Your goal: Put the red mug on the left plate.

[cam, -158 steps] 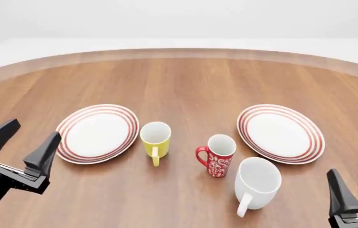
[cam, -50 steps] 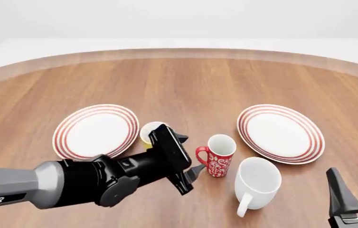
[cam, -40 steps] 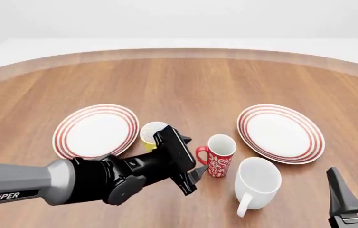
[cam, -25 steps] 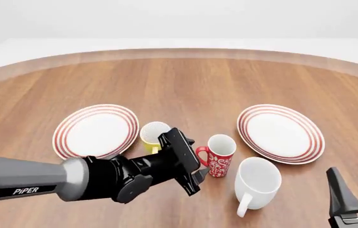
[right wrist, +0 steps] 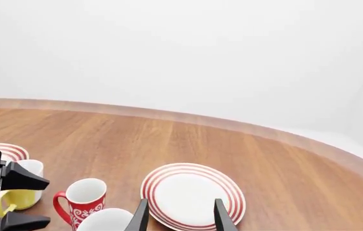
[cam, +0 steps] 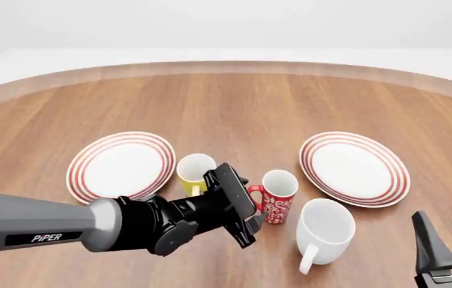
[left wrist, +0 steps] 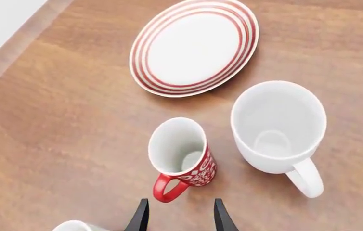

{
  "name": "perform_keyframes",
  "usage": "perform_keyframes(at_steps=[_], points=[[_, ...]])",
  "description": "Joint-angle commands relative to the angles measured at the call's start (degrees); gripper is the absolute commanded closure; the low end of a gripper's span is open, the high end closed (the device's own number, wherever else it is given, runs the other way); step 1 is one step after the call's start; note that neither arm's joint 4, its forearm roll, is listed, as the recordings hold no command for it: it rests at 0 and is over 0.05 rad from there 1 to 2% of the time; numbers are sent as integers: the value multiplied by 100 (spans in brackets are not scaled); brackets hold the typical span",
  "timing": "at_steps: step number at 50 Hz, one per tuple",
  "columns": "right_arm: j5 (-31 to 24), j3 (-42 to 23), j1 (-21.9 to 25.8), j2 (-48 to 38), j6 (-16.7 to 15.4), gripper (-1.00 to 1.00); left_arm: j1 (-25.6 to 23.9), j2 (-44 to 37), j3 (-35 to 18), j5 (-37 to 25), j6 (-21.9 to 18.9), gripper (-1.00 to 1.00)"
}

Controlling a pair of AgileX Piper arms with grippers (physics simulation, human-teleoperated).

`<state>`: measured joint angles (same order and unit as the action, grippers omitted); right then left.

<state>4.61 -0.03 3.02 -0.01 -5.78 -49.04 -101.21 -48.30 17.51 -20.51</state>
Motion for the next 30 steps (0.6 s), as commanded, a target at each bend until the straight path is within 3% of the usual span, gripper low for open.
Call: perform_keyframes(at_steps=[1,30], points=[[15,-1,4,0,-10,-100,-16,-29,-28,-31,18,-100],[27,-1,2,0,-3,-100,9,-265,-196,-19,48,-100]])
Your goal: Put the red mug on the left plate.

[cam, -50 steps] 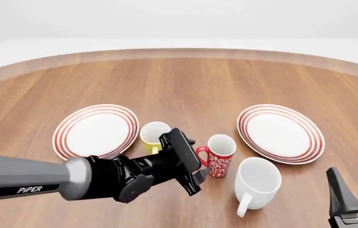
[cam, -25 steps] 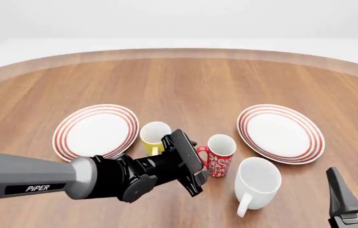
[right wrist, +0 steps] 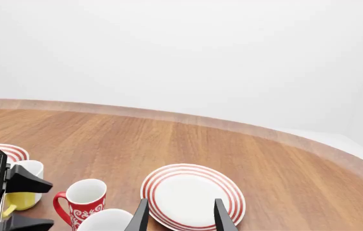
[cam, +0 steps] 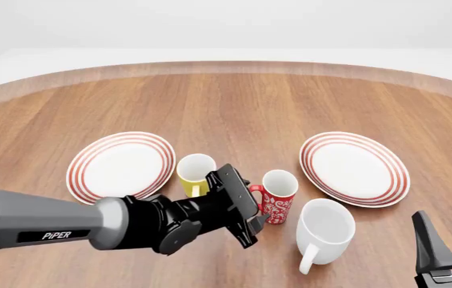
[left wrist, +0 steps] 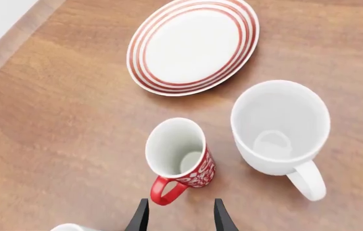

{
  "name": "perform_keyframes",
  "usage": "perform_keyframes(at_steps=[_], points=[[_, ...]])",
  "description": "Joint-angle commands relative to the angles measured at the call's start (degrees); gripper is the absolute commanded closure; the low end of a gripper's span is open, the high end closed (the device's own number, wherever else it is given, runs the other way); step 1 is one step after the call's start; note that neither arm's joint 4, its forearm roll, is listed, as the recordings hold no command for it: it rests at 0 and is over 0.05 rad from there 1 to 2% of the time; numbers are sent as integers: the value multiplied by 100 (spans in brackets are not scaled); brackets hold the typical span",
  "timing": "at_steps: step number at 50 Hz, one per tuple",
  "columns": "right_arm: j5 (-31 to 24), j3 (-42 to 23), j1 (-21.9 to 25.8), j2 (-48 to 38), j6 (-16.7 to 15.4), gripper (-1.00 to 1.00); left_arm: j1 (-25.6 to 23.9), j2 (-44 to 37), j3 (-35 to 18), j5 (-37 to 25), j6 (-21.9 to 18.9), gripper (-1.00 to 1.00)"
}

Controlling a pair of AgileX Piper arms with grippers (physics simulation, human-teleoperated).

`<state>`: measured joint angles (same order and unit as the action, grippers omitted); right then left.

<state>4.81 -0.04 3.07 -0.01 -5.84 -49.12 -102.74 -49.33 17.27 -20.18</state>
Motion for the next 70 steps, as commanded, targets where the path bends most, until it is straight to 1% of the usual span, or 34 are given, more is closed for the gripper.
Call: perform_keyframes(at_steps=[1,31,46,47,59,70], points=[[6,-4,-4,0,2,-100,20,-121,-104,7,12,-100],[8,0,-1,0,25,-100,92,-516,-385,52,26,-100],[21,-2,4,0,17,-100,121,-537,-415,63,33,-100],[23,-1,5,0,16,-100,136,-534,-420,70,24,100],[36,-1,10,0,10,-100,159,-493,-369,129,-25,100],[35,1,13,0,-4,-100,162,-364,-296,171,50,100]])
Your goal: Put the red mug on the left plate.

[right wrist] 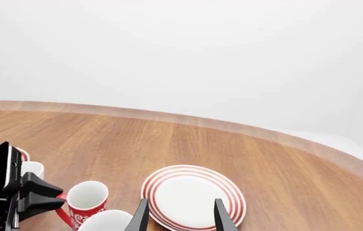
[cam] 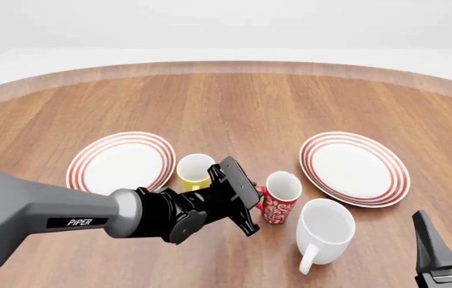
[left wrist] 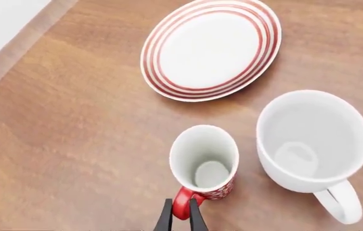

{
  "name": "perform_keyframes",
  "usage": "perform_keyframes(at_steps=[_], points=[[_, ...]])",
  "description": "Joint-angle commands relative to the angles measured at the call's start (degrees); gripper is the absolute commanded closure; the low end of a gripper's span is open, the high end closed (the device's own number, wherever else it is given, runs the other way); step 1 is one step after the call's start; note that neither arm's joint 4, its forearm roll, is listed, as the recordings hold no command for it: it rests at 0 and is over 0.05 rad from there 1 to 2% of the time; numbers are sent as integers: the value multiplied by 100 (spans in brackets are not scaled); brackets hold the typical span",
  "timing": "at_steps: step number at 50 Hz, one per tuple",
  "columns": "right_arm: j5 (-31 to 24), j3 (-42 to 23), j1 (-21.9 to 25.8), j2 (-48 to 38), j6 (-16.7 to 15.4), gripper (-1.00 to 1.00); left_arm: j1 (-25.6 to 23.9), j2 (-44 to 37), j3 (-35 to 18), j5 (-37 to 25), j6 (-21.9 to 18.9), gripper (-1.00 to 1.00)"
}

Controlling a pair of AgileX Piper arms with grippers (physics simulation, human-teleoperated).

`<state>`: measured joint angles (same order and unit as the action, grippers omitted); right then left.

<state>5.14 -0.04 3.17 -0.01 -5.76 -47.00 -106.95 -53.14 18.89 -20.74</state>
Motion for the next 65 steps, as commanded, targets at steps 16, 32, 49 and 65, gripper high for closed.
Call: perform_keyframes(at_steps=[16,32,49,65], points=[[35,1,18,0,-54,-100,-43,495,160,-69,529,100],[65,1,22,0,-97,-100,136,897,310,-39,695,100],[55,2,21,0,-117,-100,457,1418,373,-116,905,100],[62,2,34,0,-140,-100,805,1842,374,-143,1005,100]])
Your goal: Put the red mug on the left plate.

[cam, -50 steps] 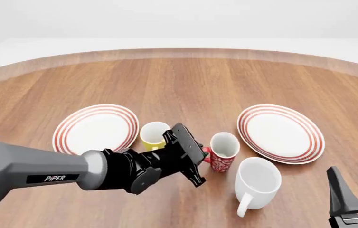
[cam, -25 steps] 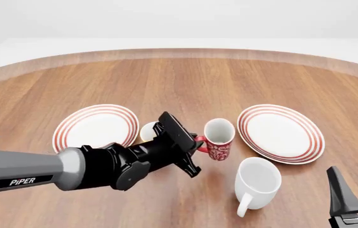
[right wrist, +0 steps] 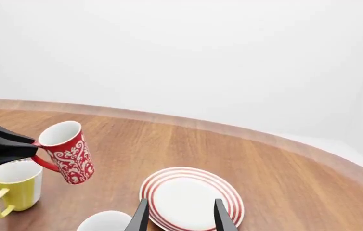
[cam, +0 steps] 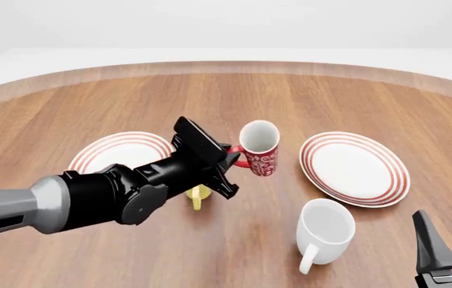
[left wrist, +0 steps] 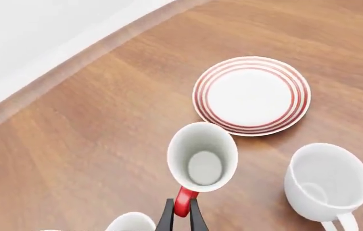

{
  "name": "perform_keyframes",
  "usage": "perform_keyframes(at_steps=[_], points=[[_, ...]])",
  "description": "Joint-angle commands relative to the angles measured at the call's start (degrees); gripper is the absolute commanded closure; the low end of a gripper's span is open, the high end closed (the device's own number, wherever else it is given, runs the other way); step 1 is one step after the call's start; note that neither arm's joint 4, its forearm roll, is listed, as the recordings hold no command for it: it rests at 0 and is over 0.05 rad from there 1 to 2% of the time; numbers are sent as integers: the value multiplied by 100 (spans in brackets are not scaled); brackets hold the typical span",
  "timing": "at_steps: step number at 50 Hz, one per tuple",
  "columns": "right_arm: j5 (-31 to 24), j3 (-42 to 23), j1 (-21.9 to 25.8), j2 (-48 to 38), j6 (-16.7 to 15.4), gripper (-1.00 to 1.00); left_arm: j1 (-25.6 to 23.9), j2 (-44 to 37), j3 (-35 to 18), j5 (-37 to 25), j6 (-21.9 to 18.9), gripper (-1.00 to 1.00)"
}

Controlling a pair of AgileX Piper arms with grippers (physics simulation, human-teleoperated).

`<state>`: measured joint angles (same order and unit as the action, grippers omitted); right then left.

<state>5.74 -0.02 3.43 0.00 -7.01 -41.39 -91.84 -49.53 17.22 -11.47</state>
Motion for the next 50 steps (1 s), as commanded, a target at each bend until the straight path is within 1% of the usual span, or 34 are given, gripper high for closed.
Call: perform_keyframes(at_steps=[1,15,26,29,31,33,38,42,44,47,50], points=[[4,0,7,0,-17,-100,260,356,32,18,97,100],[9,0,14,0,-35,-100,530,793,262,41,91,100],[6,1,15,0,-42,-100,1001,1118,292,-60,142,100],[-1,1,12,0,-42,-100,1122,1182,339,-49,93,100],[0,1,13,0,-46,-100,1277,1203,360,-25,99,100],[0,1,12,0,-45,-100,1303,1240,377,-18,138,100],[-3,1,6,0,-43,-100,1577,1531,626,32,133,100],[0,1,12,0,-52,-100,1620,1638,750,62,184,100],[3,1,10,0,-52,-100,1693,1688,856,116,142,100],[4,1,12,0,-55,-100,1817,1761,915,130,139,100],[5,1,13,0,-55,-100,1836,1815,944,125,147,100]])
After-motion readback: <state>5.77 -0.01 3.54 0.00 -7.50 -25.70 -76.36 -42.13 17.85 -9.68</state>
